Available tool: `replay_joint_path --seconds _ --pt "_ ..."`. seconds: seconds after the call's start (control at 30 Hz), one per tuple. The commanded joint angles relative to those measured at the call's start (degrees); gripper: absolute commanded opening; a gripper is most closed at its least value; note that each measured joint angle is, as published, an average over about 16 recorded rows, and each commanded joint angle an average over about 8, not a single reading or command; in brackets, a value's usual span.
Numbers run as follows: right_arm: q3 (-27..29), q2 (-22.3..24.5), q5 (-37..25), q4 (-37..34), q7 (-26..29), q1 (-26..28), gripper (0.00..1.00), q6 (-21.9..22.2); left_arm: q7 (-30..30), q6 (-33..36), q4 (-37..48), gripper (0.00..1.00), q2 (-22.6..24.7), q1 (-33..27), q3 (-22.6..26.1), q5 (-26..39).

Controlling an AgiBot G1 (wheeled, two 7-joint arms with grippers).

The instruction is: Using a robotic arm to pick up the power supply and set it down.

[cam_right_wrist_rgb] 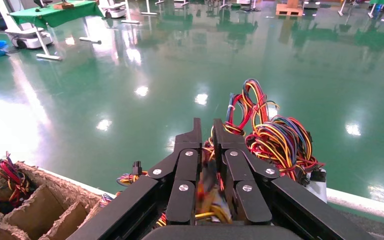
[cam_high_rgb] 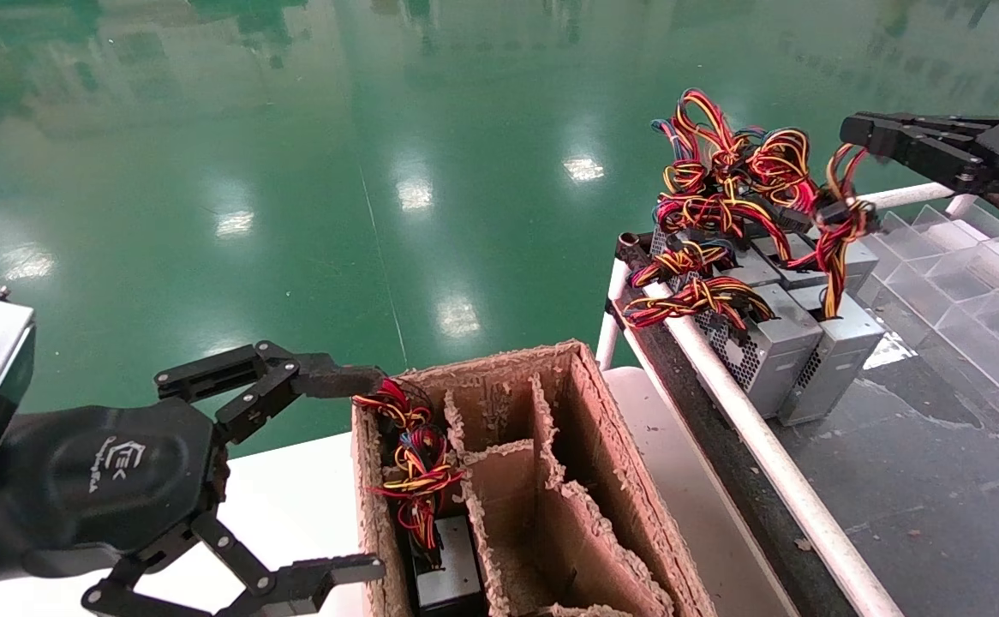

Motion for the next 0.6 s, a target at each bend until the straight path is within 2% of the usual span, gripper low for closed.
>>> replay_joint_path --seconds 0.03,0.3,0.6 --pt "0.0 0.0 0.0 -0.1 0.1 0.0 1.0 0.1 0.0 0.0 0.0 1.0 0.0 0.0 0.0 0.0" --pt "-0.2 0.4 -0.3 0.2 0.5 0.7 1.0 -0.7 0.0 0.0 0.0 1.0 0.0 0.0 0.0 0.0" --pt "2.4 2.2 3.6 1.3 -0.9 0.6 1.0 -3.8 -0.2 0.2 0.0 1.0 0.2 0.1 -0.5 0.3"
